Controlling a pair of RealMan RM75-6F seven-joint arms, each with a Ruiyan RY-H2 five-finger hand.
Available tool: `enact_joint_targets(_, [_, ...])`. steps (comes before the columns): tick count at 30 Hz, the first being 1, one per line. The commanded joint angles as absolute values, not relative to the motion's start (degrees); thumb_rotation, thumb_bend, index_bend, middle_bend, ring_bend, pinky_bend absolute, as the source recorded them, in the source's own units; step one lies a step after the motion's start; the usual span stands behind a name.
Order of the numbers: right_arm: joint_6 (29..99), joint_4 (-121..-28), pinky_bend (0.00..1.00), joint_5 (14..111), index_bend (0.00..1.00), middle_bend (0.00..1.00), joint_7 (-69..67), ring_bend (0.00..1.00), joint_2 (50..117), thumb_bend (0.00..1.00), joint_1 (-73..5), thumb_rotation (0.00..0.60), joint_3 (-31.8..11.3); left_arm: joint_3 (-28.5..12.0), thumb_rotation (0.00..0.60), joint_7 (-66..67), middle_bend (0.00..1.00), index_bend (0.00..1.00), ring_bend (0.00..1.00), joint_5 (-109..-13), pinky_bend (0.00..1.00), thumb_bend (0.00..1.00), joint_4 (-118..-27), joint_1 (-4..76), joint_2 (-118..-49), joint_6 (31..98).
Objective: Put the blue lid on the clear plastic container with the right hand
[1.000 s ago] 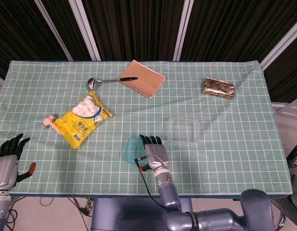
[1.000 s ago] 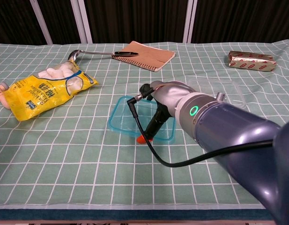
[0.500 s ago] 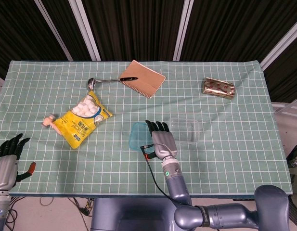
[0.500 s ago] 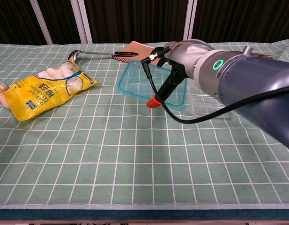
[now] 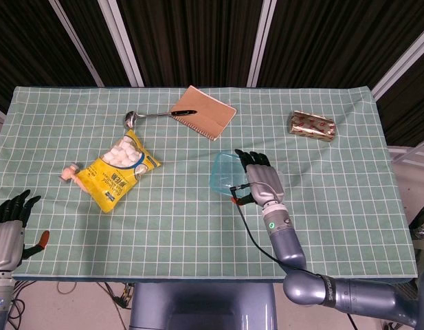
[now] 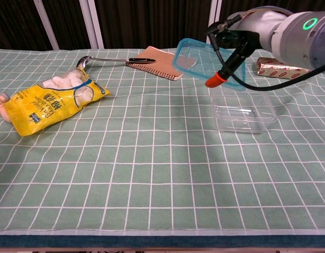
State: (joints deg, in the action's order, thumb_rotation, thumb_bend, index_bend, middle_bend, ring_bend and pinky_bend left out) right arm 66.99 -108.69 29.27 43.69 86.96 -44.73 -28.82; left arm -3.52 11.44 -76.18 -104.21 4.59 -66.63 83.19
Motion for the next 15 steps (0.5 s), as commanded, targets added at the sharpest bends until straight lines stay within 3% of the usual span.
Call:
enact_joint_targets(1, [64.5,-108.0,0.00,30.7,0.00,0.49,42.9,0.04,83.3,0.35,-44.3,0.600,-26.7,-3.4,0.600,11.7,0.00,0.14,0.00,-76.4,0.00,0.36,-104.0,4.6,-66.8,83.2])
enact_joint_targets(15, [48.0,-99.5,0.00,30.0,0.00,0.49,36.1,0.01,72.3,0.35,-46.3,0.600,-21.4,-4.0,0.600,13.4,0.00,0.14,0.00,-75.7,0.00,0.36,-102.9,4.3,-67.7,84.5])
